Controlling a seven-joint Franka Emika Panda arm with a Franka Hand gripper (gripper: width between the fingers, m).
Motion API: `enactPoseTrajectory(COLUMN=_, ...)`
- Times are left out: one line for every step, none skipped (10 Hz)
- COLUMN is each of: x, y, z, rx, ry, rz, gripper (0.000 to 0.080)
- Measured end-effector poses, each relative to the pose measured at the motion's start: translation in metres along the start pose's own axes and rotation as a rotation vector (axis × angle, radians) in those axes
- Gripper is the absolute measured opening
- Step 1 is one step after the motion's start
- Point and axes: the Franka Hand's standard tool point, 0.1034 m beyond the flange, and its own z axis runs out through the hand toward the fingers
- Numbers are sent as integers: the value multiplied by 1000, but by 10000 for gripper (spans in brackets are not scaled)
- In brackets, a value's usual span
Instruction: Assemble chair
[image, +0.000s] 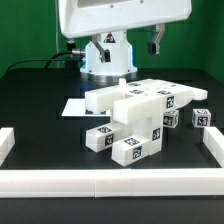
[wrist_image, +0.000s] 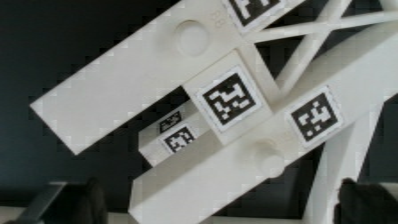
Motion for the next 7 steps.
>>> enactPoseTrajectory(x=-5, y=-2, z=6, rx=-31, ry=2, rz=-162, gripper=648)
enactPoseTrajectory(x=-26, y=-15, z=22, rx=-32, ry=5, rz=-272, gripper=648)
enactPoseTrajectory(x=-38, y=-13, z=27, rx=-8, ry=3, rz=-308, gripper=648)
enactPoseTrajectory(x=-35, y=-9, z=24, rx=-13, ry=8, rz=-283, gripper=648)
enactPoseTrajectory(x=-36, y=-10, z=25, rx=-12, ry=6, rz=-284, gripper=648)
enactPoseTrajectory(x=-36, y=-9, z=25, rx=-12, ry=4, rz=-282, gripper=648)
enactPoseTrajectory(x=-40, y=-5, z=23, rx=-11, ry=7, rz=-256, gripper=648)
